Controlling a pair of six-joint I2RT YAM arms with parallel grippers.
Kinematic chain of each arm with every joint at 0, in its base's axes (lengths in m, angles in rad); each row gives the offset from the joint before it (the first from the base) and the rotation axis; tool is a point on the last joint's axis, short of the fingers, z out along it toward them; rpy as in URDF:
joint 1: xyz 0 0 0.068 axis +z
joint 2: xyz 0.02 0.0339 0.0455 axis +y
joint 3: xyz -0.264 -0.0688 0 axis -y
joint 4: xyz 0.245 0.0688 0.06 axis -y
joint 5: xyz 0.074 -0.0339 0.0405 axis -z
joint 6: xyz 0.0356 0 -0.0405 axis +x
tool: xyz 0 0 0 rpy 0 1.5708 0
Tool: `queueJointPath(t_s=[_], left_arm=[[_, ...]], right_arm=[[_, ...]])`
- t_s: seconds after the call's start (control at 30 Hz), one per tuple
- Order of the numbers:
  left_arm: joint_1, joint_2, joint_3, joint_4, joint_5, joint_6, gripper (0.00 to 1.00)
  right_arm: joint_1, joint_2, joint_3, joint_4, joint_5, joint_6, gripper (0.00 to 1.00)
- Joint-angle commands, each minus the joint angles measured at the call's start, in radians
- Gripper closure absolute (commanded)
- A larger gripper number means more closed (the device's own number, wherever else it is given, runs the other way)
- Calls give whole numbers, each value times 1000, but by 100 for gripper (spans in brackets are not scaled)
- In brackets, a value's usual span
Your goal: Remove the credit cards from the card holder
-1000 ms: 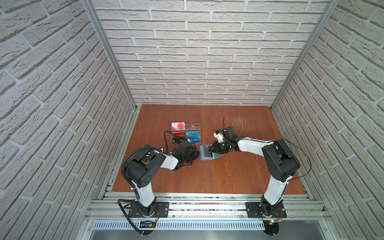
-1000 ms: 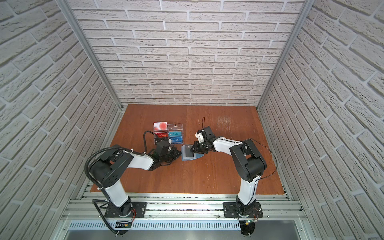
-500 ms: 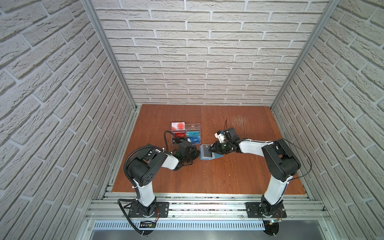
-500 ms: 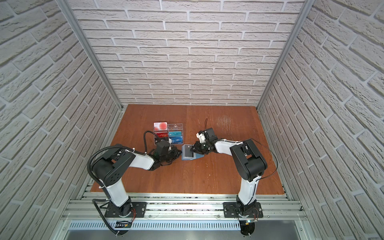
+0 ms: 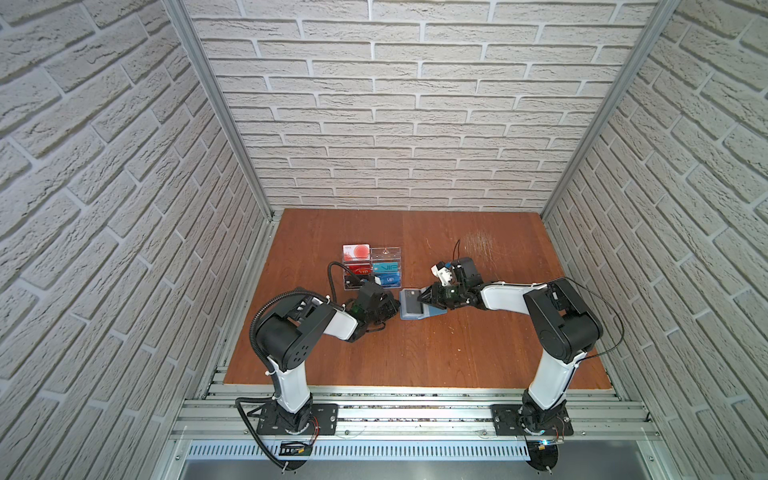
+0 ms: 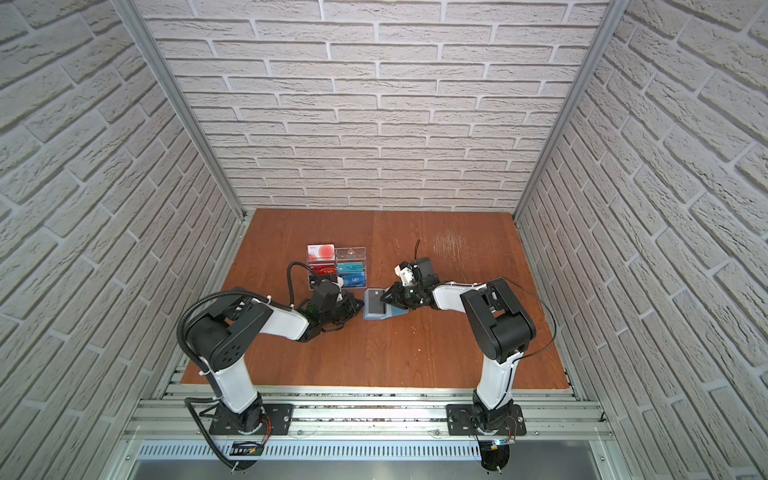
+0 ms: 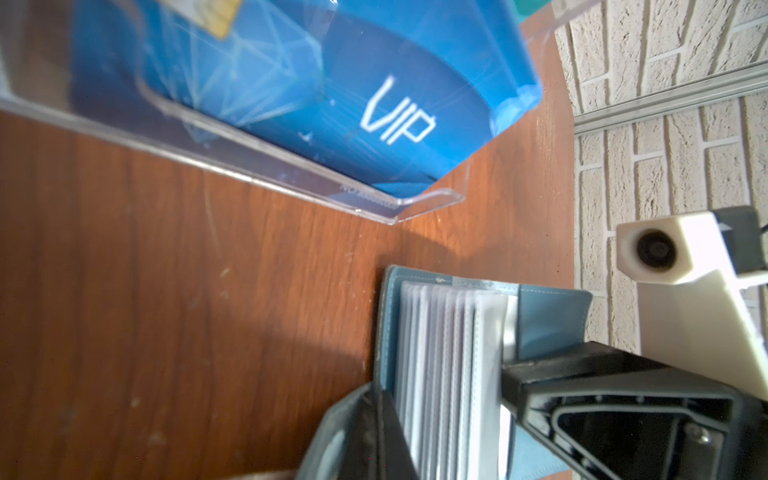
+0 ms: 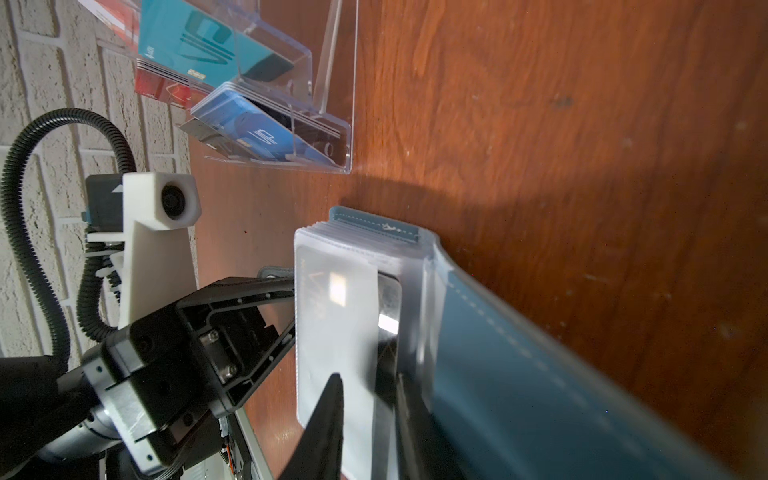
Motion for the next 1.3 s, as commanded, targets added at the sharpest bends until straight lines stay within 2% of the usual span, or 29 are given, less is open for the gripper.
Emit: queueJointPath(t_s=[0.0,0.73,0.97,1.27], left_arm=[[-7,30,-22,-13,-5,-5,100],[-9,29,-18,-14,-4,-6,100],[-9,29,-17,-13,-2,-6,100],[-12,29,-16,-16,-3,-5,100]], right_arm=[[-5,-47,-18,107,-52,30,76],[-2,23,-30,259,-132,100,78],[14,39,-15,239,-127,86,78],[27,30,25,101,-84,1,78]])
